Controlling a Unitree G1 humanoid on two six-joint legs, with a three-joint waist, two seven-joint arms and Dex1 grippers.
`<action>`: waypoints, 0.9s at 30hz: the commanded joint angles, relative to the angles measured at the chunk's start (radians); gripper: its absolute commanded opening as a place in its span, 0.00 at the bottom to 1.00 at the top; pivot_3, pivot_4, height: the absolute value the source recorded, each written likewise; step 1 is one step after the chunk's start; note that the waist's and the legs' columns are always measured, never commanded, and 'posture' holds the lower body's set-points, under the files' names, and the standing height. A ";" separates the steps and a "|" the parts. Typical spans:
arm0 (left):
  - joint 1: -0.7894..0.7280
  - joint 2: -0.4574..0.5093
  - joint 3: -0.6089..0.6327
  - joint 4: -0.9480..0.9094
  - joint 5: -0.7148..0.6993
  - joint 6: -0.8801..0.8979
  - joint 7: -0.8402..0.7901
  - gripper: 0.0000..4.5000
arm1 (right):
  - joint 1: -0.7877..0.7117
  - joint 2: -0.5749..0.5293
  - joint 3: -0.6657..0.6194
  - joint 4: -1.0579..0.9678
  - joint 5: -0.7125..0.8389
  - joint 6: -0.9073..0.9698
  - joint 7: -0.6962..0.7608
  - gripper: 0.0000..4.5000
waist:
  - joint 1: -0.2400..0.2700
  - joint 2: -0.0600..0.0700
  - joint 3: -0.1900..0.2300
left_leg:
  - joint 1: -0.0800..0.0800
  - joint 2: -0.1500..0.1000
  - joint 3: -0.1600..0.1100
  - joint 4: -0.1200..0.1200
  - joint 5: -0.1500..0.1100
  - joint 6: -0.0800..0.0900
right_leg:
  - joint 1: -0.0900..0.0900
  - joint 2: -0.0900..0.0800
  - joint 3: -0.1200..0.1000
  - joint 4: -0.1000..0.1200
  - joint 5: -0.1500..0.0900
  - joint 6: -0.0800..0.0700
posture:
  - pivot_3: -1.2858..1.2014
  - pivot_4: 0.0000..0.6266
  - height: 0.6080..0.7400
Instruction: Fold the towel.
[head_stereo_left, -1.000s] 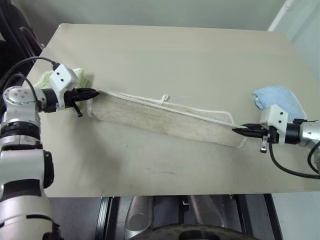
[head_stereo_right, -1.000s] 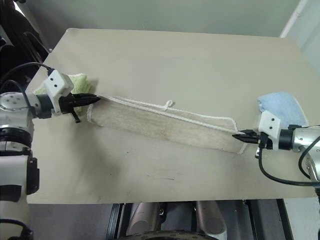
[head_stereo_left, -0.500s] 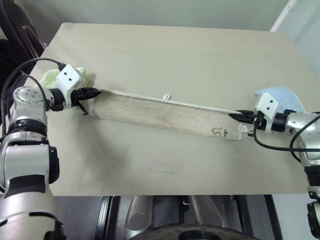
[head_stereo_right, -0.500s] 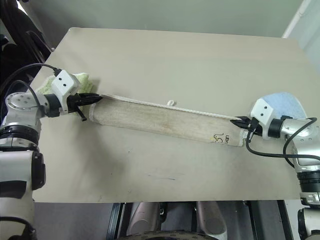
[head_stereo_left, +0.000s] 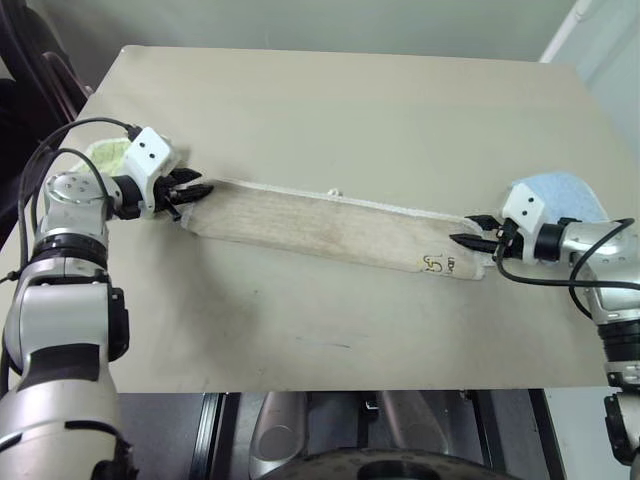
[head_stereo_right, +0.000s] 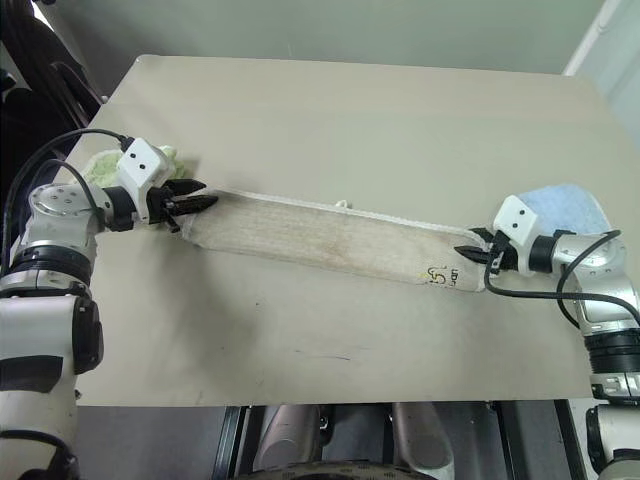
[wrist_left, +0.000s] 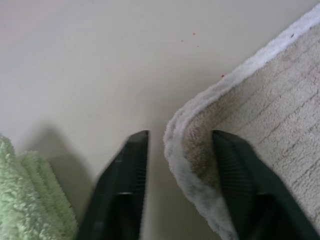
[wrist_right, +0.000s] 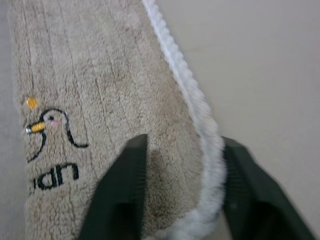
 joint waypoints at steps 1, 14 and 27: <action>-0.030 0.017 0.025 -0.006 0.003 -0.006 0.018 0.74 | -0.020 -0.017 -0.043 -0.053 0.042 0.015 0.020 0.70 | 0.000 0.000 0.000 | 0.000 0.000 0.000 0.000 0.000 0.000 | 0.000 0.000 0.000 0.000 -0.001 -0.001 | 0.52 0.24 0.68; -0.074 -0.051 0.225 -0.061 -0.186 -0.121 0.023 1.00 | -0.004 0.068 -0.327 -0.388 0.498 0.615 -0.229 1.00 | 0.005 0.000 0.000 | 0.000 -0.001 0.001 0.000 0.000 0.000 | 0.000 0.000 0.000 0.000 -0.003 -0.002 | 0.52 0.24 0.68; 0.271 -0.128 0.141 -0.745 -0.437 0.464 -0.450 1.00 | 0.207 0.276 -0.528 -0.489 1.341 1.129 -0.888 1.00 | 0.003 -0.001 0.000 | 0.000 -0.004 0.001 0.000 0.001 0.000 | 0.000 -0.001 0.002 0.002 -0.003 0.006 | 0.52 0.24 0.68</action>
